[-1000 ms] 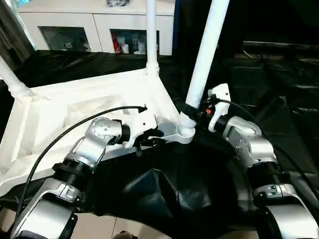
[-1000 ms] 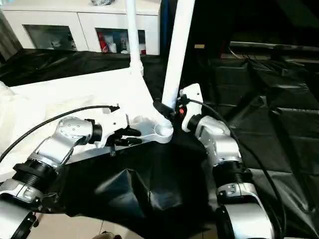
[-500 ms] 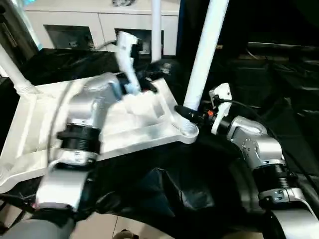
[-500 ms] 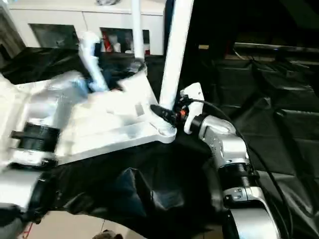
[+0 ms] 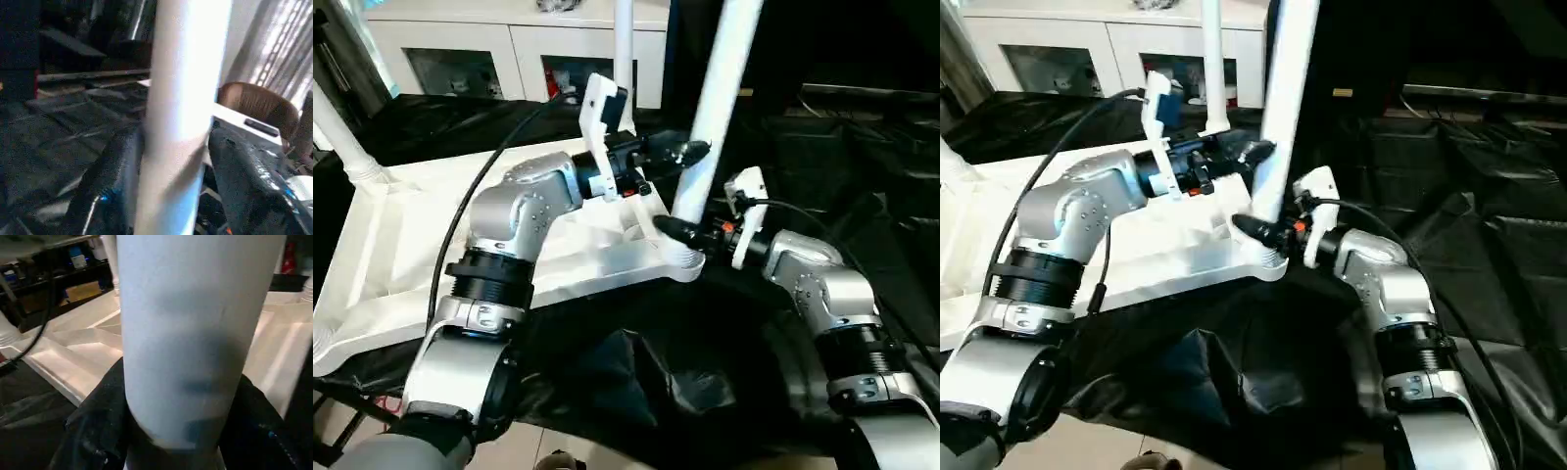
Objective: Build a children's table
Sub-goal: Insert table leg to table base
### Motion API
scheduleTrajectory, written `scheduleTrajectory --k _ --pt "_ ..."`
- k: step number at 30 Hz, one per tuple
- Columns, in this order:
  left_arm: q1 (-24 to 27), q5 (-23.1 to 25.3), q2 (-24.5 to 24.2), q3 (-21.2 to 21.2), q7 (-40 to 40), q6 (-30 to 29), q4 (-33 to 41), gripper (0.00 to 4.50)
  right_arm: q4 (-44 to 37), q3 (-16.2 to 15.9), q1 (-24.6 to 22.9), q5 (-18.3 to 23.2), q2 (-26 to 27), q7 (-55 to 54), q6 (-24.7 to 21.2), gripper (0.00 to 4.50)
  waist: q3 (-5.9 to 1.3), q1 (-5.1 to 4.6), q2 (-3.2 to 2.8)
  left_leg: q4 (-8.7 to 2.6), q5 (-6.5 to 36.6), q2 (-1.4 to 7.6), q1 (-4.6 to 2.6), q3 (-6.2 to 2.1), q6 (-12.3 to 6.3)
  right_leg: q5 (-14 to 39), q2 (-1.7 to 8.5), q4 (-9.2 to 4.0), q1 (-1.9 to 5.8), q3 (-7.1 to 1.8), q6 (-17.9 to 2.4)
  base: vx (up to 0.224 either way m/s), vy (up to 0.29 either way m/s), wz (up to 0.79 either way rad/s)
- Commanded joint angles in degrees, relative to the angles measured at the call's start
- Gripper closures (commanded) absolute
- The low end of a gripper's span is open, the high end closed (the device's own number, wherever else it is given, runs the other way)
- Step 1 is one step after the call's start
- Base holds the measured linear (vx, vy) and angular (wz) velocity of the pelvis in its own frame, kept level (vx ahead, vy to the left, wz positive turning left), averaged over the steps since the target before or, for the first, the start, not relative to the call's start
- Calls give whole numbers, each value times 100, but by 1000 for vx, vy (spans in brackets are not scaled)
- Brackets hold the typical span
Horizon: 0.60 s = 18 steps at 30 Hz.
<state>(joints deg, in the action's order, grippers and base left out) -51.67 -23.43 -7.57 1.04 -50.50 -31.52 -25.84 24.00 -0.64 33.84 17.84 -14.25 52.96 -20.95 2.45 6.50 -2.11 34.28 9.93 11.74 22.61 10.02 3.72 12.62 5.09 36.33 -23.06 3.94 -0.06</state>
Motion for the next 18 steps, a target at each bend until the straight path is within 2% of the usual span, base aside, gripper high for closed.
scheduleTrajectory --k 1,3,6,9,11,12,17,18 --pt "-73 63 19 -21 84 6 -73 176 -233 -64 -10 46 -38 29 -40 260 -432 18 55 -269 156 83 -99 -12 -590 -914 261 -303 390 -206 -1660 0 0 0" --pt "-62 -150 86 46 -25 -116 32 176 -300 -98 -49 44 -39 48 -71 260 -439 21 45 -265 132 83 -97 -14 -578 -982 264 -293 394 -204 -1684 0 0 0" --pt "-37 -425 158 95 -134 -358 201 211 -344 -115 -74 38 -35 45 -93 260 -441 20 50 -257 134 79 -97 -6 -589 -1097 256 -283 388 -200 -1749 0 0 0" --pt "-76 -555 229 204 -109 -438 208 226 -367 -139 -91 24 -37 47 -96 260 -428 11 36 -270 251 83 -98 -14 -572 -949 257 -308 392 -199 -1725 0 0 0" --pt "-86 -580 240 221 -106 -460 203 244 -380 -147 -100 23 -36 52 -102 260 -428 11 39 -273 296 83 -104 -15 -544 -893 260 -314 394 -202 -1718 0 0 0" --pt "-76 -575 235 166 -161 -470 230 244 -442 -177 -133 19 -30 57 -127 260 -423 11 16 -276 324 83 -99 -21 -524 -847 256 -317 395 -200 -1702 0 0 0" --pt "-73 -559 217 116 -215 -422 225 255 -476 -190 -140 18 -38 45 -143 260 -426 5 12 -284 400 83 -108 -28 -438 -809 257 -323 396 -200 -1670 0 0 0" --pt "-66 -513 207 64 -245 -403 241 255 -494 -192 -147 17 -44 45 -148 260 -428 8 -19 -279 401 83 -109 -31 -428 -824 258 -318 394 -200 -1675 0 0 0"
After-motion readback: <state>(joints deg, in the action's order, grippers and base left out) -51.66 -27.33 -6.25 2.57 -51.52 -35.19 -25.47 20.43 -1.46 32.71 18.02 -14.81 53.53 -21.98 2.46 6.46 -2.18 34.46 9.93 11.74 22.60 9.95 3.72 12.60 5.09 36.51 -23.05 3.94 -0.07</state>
